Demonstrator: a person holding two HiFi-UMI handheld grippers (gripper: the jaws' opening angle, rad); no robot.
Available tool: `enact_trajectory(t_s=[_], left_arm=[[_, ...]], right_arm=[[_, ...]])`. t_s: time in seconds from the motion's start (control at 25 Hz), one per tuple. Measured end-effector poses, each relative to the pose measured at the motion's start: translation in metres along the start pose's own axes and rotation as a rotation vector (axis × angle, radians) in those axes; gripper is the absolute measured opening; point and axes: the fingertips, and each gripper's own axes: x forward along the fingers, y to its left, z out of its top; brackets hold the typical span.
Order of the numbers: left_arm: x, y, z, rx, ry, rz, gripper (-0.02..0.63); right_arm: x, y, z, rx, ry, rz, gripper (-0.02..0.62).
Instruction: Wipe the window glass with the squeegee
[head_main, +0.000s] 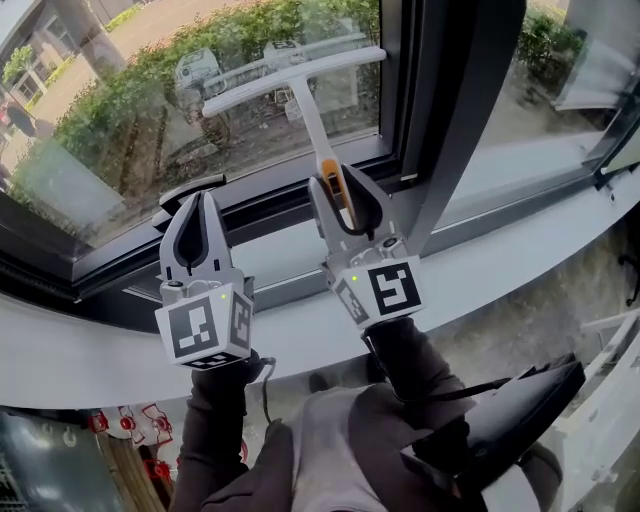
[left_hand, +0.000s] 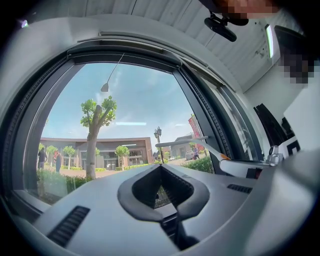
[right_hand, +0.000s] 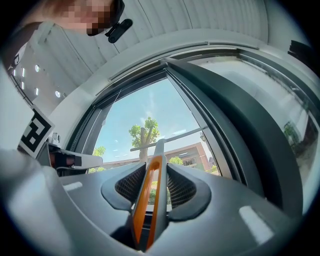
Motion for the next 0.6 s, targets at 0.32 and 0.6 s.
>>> enact_trajectory(t_s=[0.32,0.6], left_arm=[[0.002,-0.002,-0.009,0.007,0.025,0.001,0.002],[0.004,-0.006,-0.017,0.013,0.037,-0.004,0.002]], right_arm=[[-0.008,-0.002,-0.017,0.014,0.024,-0.01,0.129],[-0.014,-0.004,-0.03,0.026,0.042,-0.006,0.129]])
